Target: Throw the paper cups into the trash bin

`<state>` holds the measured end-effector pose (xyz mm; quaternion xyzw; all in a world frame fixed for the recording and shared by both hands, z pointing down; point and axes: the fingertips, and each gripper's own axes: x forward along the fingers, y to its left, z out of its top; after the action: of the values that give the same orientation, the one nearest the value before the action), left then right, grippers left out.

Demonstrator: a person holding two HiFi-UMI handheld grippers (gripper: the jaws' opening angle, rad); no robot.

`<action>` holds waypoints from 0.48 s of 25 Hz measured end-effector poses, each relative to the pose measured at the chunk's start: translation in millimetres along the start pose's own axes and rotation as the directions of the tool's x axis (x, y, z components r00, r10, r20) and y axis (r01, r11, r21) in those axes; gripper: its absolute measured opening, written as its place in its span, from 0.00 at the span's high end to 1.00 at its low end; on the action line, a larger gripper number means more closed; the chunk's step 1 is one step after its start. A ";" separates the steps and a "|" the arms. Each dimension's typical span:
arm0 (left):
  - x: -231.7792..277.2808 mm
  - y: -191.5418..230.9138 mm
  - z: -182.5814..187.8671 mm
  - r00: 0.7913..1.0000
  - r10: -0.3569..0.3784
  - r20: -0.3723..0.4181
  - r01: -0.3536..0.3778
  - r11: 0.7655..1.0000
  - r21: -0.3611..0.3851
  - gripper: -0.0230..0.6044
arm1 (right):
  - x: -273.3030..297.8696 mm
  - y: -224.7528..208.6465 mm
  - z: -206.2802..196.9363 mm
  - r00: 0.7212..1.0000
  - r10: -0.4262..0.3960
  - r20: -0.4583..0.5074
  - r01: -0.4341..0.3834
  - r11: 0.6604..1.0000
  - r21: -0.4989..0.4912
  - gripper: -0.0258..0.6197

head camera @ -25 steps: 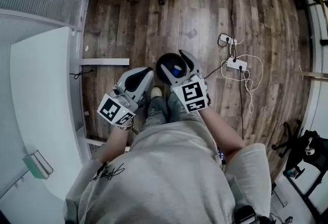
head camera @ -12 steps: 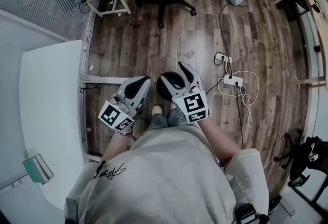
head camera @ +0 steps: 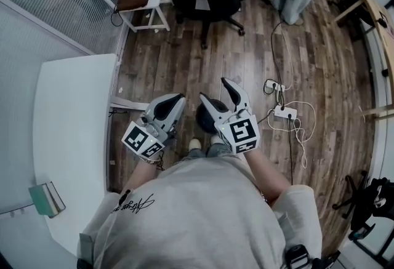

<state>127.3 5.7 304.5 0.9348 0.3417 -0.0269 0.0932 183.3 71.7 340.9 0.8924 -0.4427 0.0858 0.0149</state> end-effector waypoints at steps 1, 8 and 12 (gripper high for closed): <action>0.1 -0.3 3.6 1.000 -0.003 0.002 0.003 1.000 0.008 0.96 | -1.2 1.8 7.1 1.000 0.007 0.016 -0.007 1.000 -0.005 0.49; 0.1 -1.6 27.4 1.000 -0.013 0.025 0.012 0.999 0.053 0.96 | -11.9 14.7 54.6 0.992 0.031 0.123 -0.024 0.998 -0.057 0.66; -0.6 -3.1 37.2 1.000 -0.020 0.020 0.019 0.998 0.061 0.96 | -11.4 20.2 68.3 0.990 0.043 0.132 -0.038 0.999 -0.036 0.71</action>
<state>125.3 0.5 267.6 0.9335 0.3489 -0.0479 0.0681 170.1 61.3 270.7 0.8866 -0.4621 0.0192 -0.0015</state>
